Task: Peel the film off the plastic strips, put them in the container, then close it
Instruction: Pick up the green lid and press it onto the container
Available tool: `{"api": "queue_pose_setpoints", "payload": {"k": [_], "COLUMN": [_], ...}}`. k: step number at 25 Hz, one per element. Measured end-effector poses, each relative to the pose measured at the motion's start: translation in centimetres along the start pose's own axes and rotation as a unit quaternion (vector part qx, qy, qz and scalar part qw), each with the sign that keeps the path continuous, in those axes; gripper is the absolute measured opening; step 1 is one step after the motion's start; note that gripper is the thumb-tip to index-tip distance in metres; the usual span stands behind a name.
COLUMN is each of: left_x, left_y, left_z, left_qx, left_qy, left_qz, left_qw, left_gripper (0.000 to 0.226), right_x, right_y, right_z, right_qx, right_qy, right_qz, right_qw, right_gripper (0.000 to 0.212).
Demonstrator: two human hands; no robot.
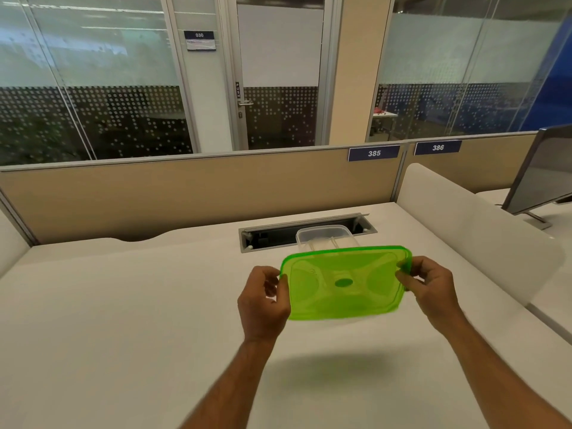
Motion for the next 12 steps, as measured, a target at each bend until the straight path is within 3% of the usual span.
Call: {"api": "queue_pose_setpoints", "payload": {"k": [4,6,8,10,12], "left_x": [-2.2,-2.8,-2.9,-2.8,-3.0], "left_y": [0.3,0.0,-0.5,-1.1,-1.8], "left_z": [-0.3,-0.8,-1.3,-1.5,-1.5], "left_qx": [0.017,0.042,0.087,0.137,0.2], "left_qy": [0.038,0.058,0.054,0.049,0.069], "left_qz": [-0.015,0.04,0.107,0.168,0.224], "left_qw": [0.999,0.997,0.989,0.975,0.951], "left_gripper": [0.009,0.012,0.03,0.044,0.043], "right_x": [-1.5,-1.8,-1.9,-2.2,-2.7], "right_y": [-2.3,-2.8,-2.7,-2.3,-1.8], "right_z": [-0.4,-1.1,-1.7,-2.2,-2.5], "right_qx": [0.043,0.086,0.109,0.107,0.098], "right_qy": [0.012,0.031,0.048,0.06,0.07], "right_qz": [0.085,0.145,0.181,0.184,0.173], "right_qw": [0.995,0.985,0.976,0.975,0.978], "right_gripper": [0.029,0.026,0.029,0.035,0.041]}}
Point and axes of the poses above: each hand's wrist, its own x-axis away from the middle knuckle, its own z-axis out of the back of the hand, y = z × x, the point moved 1 cm from there along -x, towards the middle knuckle, and after that the axes turned 6 degrees about x, right-handed, at the moved point
